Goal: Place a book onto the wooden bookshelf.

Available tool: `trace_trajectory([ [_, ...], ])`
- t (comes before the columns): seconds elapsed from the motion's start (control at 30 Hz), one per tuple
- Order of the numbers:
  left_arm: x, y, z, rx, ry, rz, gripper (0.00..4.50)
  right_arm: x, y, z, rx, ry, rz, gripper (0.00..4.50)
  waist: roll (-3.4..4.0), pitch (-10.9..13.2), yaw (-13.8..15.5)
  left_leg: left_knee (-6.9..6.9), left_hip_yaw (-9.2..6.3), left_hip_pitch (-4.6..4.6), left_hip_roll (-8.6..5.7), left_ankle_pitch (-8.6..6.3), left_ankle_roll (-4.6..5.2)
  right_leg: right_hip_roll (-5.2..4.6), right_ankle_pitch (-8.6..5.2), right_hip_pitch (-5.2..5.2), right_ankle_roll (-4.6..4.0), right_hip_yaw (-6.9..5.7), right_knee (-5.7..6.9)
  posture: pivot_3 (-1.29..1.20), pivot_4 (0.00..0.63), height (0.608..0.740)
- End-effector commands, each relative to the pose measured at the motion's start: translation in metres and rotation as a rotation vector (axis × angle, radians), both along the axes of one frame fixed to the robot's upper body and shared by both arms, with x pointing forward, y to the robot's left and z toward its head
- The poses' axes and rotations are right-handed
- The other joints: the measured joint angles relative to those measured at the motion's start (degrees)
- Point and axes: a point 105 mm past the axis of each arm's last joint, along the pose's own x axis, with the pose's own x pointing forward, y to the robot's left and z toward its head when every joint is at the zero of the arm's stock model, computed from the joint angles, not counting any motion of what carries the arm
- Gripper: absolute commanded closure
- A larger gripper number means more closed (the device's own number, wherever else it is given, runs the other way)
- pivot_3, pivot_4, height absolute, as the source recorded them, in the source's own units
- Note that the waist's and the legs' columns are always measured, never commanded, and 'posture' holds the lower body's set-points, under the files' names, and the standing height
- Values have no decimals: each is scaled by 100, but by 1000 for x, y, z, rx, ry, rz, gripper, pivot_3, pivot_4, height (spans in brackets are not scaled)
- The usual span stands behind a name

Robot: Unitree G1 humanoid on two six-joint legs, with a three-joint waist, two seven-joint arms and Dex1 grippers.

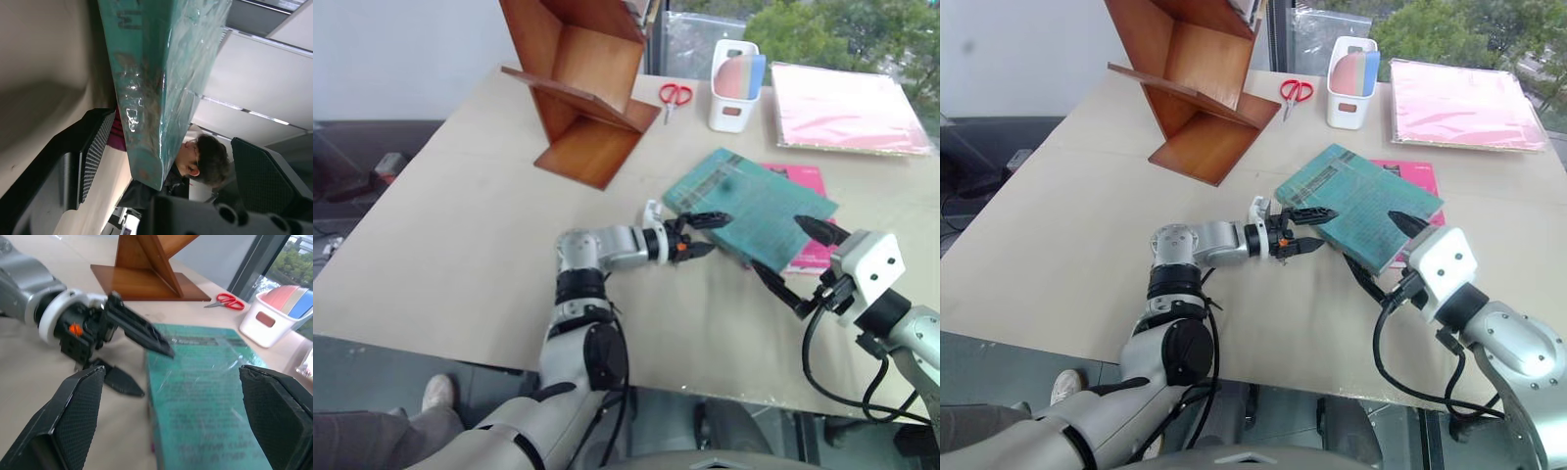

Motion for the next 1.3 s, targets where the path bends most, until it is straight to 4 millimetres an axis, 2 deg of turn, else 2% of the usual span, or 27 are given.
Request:
trace_trajectory([
  [0.03, 7, -12, -2, 10, 19, 47, 0, -1, 5, 15, -12, -51, 1, 28, 1, -1, -5, 0, 0, 1, 0, 0, 0, 0, 0, 0, 0, 0, 0, 0, 150, 740],
  [0.33, 19, -23, -9, -37, 14, 196, 0, 2, 6, 23, -18, -54, -14, 28, 4, -3, -31, 0, -4, 17, 0, 3, -4, 2, 0, 13, 0, 1, 5, 0, 150, 740],
  [0.53, 15, -33, -19, -45, 23, 194, 0, -4, 8, 19, -11, -12, 31, 28, 4, -2, -25, -2, -5, 14, -4, 2, -4, 1, 0, 13, 0, 1, 2, 0, 150, 740],
  [0.67, 14, -37, -18, -63, 32, 190, 0, -25, -5, 7, -39, 68, 60, 28, 3, -3, 17, -2, -11, 8, -9, 2, -3, -3, -1, 15, 1, -7, -4, 0, 150, 740],
  [0.8, 12, -41, -17, -78, 42, 163, 0, -38, -25, 4, -73, 114, 42, 28, 10, -7, 4, -2, -10, 11, -12, 2, -2, -6, -1, 17, 3, -7, -3, 0, 150, 740],
  [0.9, 7, -47, -16, -82, 40, 124, 0, -39, -35, 8, -86, 101, 23, 28, 11, -8, -8, -1, -11, 19, -12, 2, -2, -6, -8, 23, 14, -7, -2, 0, 150, 740],
  [1.07, 4, -51, -17, -84, 53, 92, 0, -33, -31, 11, -76, 80, 43, 28, 11, -9, 28, 0, -13, 17, -17, 2, -2, -10, -10, 23, 18, -10, -5, 0, 150, 740],
  [1.17, 2, -53, -18, -97, 74, 86, 817, -31, -27, 10, -70, 76, 55, 0, 12, -9, 61, -1, -15, 16, -18, 2, -2, -11, -10, 23, 17, -11, -6, 0, 150, 740],
  [1.27, 1, -55, -18, -114, 91, 80, 1921, -29, -25, 9, -68, 73, 61, 0, 13, -10, 85, -1, -15, 16, -18, 2, -2, -10, -10, 23, 17, -12, -6, 0, 150, 740],
  [1.3, 0, -56, -18, -119, 97, 80, 2124, -29, -25, 9, -67, 72, 62, 0, 13, -10, 91, -1, -15, 16, -18, 2, -2, -10, -10, 23, 17, -11, -6, 0, 150, 740],
])
